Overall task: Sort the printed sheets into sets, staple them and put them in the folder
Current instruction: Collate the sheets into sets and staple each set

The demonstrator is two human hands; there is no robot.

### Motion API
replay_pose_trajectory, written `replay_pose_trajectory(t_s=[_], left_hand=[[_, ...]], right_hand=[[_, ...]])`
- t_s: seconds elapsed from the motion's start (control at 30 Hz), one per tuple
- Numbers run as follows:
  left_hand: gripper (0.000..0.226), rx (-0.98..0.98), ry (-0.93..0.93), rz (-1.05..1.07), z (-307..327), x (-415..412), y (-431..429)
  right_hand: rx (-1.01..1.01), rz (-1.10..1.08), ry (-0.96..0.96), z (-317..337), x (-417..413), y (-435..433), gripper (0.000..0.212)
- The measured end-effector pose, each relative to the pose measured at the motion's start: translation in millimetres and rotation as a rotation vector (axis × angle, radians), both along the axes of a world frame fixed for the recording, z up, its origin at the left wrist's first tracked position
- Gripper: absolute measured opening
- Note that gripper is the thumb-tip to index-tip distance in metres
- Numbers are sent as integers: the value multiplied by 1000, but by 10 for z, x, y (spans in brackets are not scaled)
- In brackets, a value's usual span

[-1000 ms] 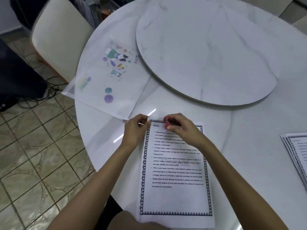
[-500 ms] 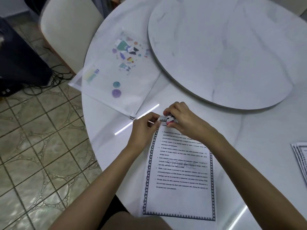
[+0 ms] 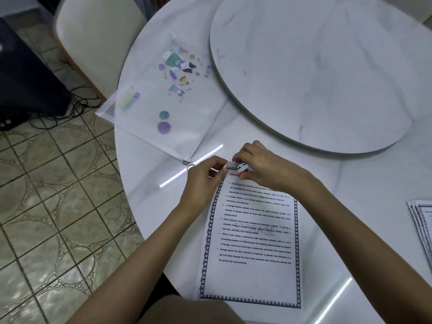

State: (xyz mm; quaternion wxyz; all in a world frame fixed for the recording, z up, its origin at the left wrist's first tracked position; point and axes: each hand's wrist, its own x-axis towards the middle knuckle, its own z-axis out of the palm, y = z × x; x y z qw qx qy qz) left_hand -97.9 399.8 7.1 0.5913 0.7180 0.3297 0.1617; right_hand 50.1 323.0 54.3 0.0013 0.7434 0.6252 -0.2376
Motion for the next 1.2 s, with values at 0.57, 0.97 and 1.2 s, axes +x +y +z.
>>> replay_pose_trajectory(t_s=[0.57, 0.97, 1.2], left_hand=[[14, 6, -19, -20, 6, -15, 4], [19, 70, -35, -35, 55, 3, -19], [17, 82, -24, -18, 62, 26, -18]], right_hand=[[-97, 90, 28, 111, 50, 118, 39], [-188, 147, 4, 168, 90, 217, 32], [-271, 103, 93, 159, 137, 276, 30]])
